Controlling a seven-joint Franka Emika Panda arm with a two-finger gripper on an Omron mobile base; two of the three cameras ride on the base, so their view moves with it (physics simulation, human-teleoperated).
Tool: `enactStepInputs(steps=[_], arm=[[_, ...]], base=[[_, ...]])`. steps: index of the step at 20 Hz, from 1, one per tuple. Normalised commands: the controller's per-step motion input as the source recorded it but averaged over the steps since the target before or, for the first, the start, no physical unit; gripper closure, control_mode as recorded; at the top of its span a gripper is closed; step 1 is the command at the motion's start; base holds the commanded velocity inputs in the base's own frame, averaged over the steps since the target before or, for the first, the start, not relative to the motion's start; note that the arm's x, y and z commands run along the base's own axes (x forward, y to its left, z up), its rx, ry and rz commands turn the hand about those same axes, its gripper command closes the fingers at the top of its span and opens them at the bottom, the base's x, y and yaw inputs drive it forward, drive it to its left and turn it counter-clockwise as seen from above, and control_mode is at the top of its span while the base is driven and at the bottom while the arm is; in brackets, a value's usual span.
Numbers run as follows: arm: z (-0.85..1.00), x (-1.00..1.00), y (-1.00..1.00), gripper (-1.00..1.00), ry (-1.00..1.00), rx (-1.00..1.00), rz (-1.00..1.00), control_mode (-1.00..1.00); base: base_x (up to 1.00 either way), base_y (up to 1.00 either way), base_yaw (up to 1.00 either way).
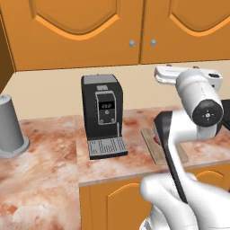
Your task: Open the cabinet, retrieve the rolling pin, and place it next to the meat on the cutting board to prepare for tenderizing.
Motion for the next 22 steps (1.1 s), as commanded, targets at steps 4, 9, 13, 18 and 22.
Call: enactStepInputs(steps=[4,9,13,18,22], arm=[[0.00,0.13,-0.10,-1.00,0.00,0.00,0.11,-1.00],[0.00,0.01,-0.11,-1.00,-0.01,0.00,0.12,-1.00],[0.00,0.00,0.01,-1.00,-0.03,0.00,0.08,-1.00],[0.00,0.13,0.00,-1.00,0.00,0.00,0.04,-1.00],[0.06,0.44,0.00,-1.00,0.01,0.00,0.02,-1.00]], base=[[0.00,0.00,0.00],[0.00,0.00,0.00],[0.00,0.00,0.00],[0.00,0.00,0.00],[0.00,0.00,0.00]])
